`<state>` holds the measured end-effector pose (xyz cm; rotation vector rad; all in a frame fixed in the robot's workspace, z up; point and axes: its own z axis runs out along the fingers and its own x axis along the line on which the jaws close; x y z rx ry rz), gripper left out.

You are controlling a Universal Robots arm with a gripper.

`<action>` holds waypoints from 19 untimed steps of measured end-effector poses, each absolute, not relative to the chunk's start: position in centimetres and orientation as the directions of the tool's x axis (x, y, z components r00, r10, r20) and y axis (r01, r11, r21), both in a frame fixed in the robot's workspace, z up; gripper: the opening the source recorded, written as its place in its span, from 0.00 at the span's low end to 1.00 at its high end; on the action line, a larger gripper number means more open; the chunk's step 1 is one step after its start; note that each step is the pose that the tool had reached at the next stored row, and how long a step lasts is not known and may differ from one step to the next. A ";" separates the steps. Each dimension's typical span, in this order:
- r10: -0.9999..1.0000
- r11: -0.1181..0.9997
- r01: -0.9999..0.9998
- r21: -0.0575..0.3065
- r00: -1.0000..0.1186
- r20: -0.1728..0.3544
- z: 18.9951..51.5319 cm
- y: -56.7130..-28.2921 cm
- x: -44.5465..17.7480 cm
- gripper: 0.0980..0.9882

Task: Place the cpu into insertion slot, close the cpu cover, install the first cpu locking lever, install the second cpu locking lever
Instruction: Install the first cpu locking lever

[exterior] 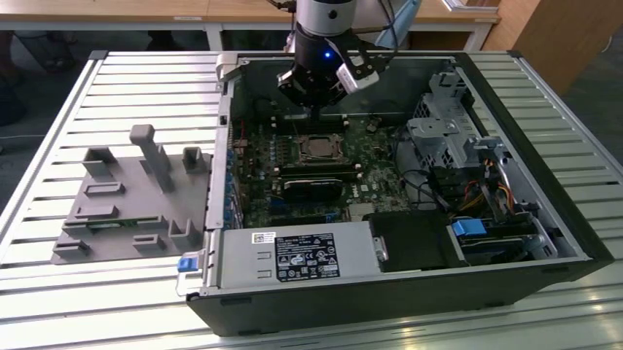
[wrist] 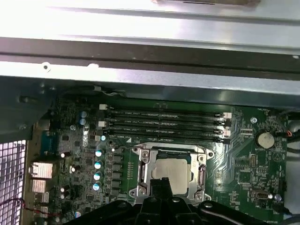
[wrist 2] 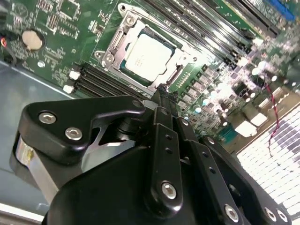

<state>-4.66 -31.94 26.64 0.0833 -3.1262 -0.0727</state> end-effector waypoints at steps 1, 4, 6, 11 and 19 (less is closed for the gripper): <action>-0.070 0.996 -0.069 0.047 -0.997 0.012 26.6 -31.9 -4.7 0.01; -0.103 0.994 -0.102 0.047 -0.995 0.012 26.6 -32.0 -4.7 0.01; -0.104 0.994 -0.103 0.047 -0.995 0.010 26.5 -31.9 -5.1 0.01; -0.104 0.994 -0.104 0.046 -0.995 -0.002 26.4 -31.9 -6.9 0.01; -0.076 0.996 -0.076 0.045 -0.997 -0.010 26.0 -31.7 -8.6 0.01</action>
